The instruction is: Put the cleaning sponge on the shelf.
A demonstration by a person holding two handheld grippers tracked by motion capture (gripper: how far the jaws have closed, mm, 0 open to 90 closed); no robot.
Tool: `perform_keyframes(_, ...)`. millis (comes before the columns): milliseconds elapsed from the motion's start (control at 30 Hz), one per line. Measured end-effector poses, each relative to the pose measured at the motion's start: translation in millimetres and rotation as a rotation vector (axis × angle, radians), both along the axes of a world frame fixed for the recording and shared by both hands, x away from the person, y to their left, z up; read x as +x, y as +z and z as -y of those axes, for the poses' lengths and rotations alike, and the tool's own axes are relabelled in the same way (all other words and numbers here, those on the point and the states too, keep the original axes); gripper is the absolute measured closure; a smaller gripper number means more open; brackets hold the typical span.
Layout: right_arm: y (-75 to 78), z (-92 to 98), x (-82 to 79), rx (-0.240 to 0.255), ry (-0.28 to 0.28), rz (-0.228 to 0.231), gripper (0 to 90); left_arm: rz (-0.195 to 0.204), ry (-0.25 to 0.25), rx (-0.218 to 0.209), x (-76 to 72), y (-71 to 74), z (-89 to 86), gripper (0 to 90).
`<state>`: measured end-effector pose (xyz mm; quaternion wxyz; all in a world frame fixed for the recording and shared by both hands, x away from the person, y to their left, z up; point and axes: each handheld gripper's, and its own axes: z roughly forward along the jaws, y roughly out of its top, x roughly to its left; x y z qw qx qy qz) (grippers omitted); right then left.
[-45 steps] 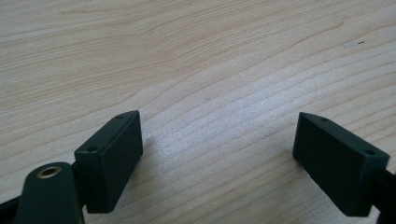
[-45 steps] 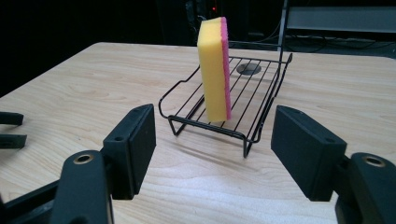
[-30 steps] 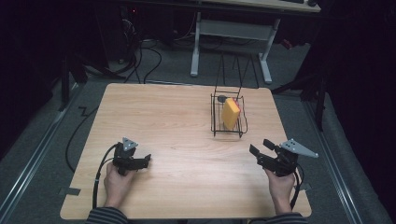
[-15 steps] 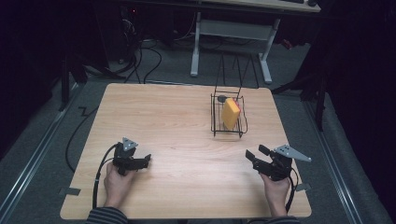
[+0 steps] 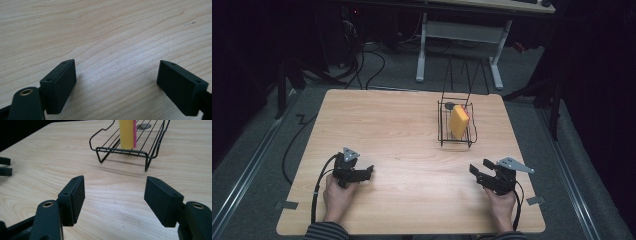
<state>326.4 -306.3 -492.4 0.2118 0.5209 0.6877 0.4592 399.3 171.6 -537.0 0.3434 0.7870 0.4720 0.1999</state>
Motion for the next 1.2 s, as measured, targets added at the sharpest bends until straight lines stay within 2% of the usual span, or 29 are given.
perform_keyframes(233,-9.2,-0.6,3.9,-0.021,-0.010,-0.029,33.6,0.000,0.000,0.000,0.0,0.0,0.0,16.5)
perform_keyframes(400,-16.1,-2.4,6.7,-0.067,-0.014,-0.049,33.5,0.000,0.000,0.000,0.0,0.0,0.0,16.5)
perform_keyframes(633,-20.8,-3.4,10.0,-0.092,-0.023,-0.073,33.4,0.000,0.000,0.000,0.0,0.0,0.0,16.5)
perform_keyframes(767,-26.0,-4.7,14.6,-0.156,-0.039,-0.094,33.3,0.000,0.000,0.000,0.0,0.0,0.0,16.5)
perform_keyframes(833,-27.3,-5.2,15.6,-0.165,-0.044,-0.101,33.2,0.000,0.000,0.000,0.0,0.0,0.0,16.5)
perform_keyframes(900,-30.8,-6.1,18.6,-0.207,-0.055,-0.121,33.3,0.000,0.000,0.000,0.0,0.0,0.0,16.5)
perform_keyframes(1000,-33.2,-6.7,20.5,-0.224,-0.066,-0.142,33.4,0.000,0.000,0.000,0.0,0.0,0.0,16.5)
perform_keyframes(1033,-36.3,-7.5,22.6,-0.253,-0.083,-0.168,33.2,0.000,-0.001,0.001,0.0,0.0,-0.1,16.5)
perform_keyframes(1067,-37.9,-8.1,23.1,-0.271,-0.089,-0.165,32.5,0.000,-0.001,0.001,0.0,0.0,-0.1,16.5)
perform_keyframes(1200,-38.2,-8.2,22.9,-0.271,-0.094,-0.166,31.5,0.000,-0.001,0.001,-0.1,0.0,-0.1,16.5)
